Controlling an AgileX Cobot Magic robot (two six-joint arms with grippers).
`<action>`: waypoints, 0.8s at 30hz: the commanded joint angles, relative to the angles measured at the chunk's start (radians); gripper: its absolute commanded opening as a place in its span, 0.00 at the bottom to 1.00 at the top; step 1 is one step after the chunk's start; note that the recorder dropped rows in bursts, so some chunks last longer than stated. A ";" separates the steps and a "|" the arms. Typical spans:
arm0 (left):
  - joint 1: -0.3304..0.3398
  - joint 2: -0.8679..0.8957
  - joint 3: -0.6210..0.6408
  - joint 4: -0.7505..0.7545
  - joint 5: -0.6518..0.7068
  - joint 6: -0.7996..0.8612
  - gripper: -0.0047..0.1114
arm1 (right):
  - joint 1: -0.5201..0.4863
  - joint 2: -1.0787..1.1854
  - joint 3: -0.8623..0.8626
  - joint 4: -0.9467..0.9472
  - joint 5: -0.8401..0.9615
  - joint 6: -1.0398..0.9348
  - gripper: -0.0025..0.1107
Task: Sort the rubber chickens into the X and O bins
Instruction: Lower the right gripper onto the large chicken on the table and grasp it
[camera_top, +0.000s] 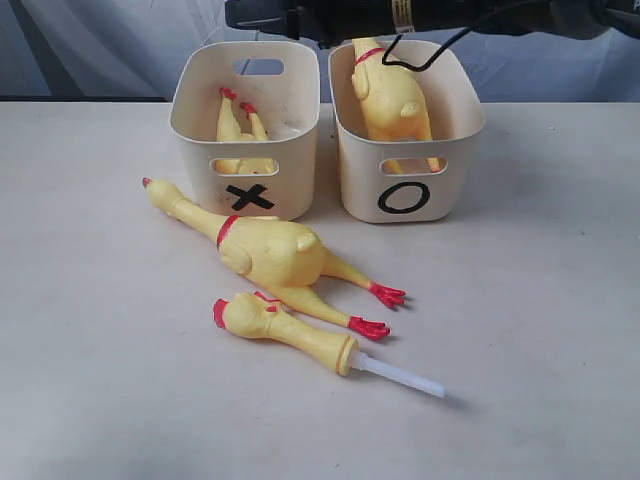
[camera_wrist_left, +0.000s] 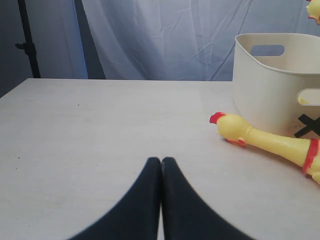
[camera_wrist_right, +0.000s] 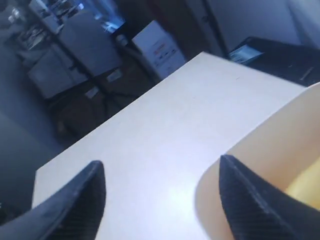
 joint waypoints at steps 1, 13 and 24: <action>-0.004 -0.005 -0.002 0.000 -0.013 -0.004 0.04 | 0.005 -0.064 0.009 -0.130 -0.240 0.103 0.58; -0.004 -0.005 -0.002 0.000 -0.013 -0.004 0.04 | 0.086 -0.092 0.219 -0.130 -0.253 0.088 0.58; -0.004 -0.005 -0.002 0.000 -0.013 -0.004 0.04 | 0.115 -0.168 0.530 -0.130 0.037 -0.075 0.48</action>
